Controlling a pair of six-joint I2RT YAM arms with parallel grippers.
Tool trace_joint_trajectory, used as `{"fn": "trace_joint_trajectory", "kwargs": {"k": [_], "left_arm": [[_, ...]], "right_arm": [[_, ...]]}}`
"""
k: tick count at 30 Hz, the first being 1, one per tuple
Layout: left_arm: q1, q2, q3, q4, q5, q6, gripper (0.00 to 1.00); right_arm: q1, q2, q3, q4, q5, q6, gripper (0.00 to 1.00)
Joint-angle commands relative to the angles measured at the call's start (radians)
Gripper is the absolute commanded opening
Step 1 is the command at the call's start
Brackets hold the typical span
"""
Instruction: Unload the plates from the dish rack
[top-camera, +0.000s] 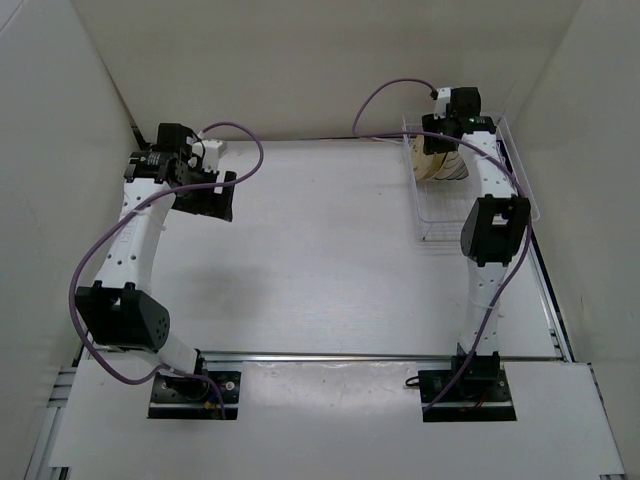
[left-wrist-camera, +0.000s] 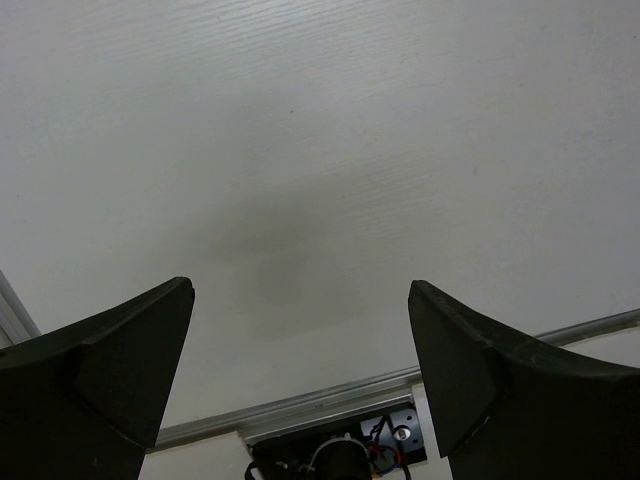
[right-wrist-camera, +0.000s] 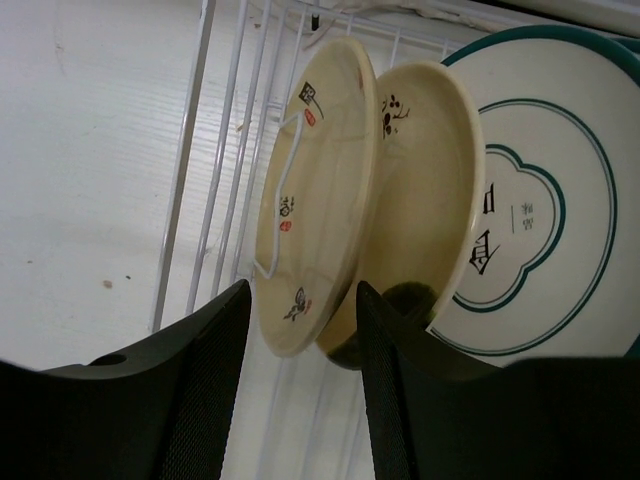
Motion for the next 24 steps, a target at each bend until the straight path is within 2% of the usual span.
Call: {"fn": "trace_joint_trajectory", "kwargs": {"k": [1, 3, 4, 8, 10, 13, 14, 15, 24], "left_arm": [[-0.004, 0.008, 0.026, 0.002, -0.016, 0.016, 0.99], [-0.004, 0.008, 0.026, 0.002, -0.016, 0.016, 0.99], [-0.004, 0.008, 0.026, 0.002, -0.016, 0.016, 0.99], [-0.004, 0.017, 0.035, 0.002, -0.025, 0.016, 0.99], [-0.004, 0.017, 0.035, 0.002, -0.025, 0.016, 0.99], [-0.004, 0.017, 0.035, 0.002, -0.025, 0.016, 0.99], [-0.004, 0.017, 0.035, 0.002, -0.025, 0.016, 0.99], [-0.004, 0.017, 0.035, 0.002, -0.025, 0.016, 0.99], [-0.004, 0.008, 0.044, 0.002, -0.015, 0.016, 0.99]], "right_arm": [[0.001, 0.024, 0.067, 0.052, 0.021, -0.01, 0.5], [0.001, 0.033, 0.067, 0.052, 0.021, -0.01, 0.43], [0.001, 0.033, 0.067, 0.052, 0.021, -0.01, 0.35], [0.01, 0.042, 0.067, 0.061, 0.021, -0.01, 0.28], [0.01, 0.042, 0.077, 0.061, 0.021, -0.01, 0.28], [0.019, 0.042, 0.077, 0.061, 0.044, -0.01, 0.15], [0.019, 0.042, 0.077, 0.061, 0.053, -0.01, 0.03], [0.03, 0.042, 0.077, 0.061, 0.067, -0.01, 0.0], [0.082, -0.073, -0.025, 0.112, 0.291, -0.01, 0.0]]}}
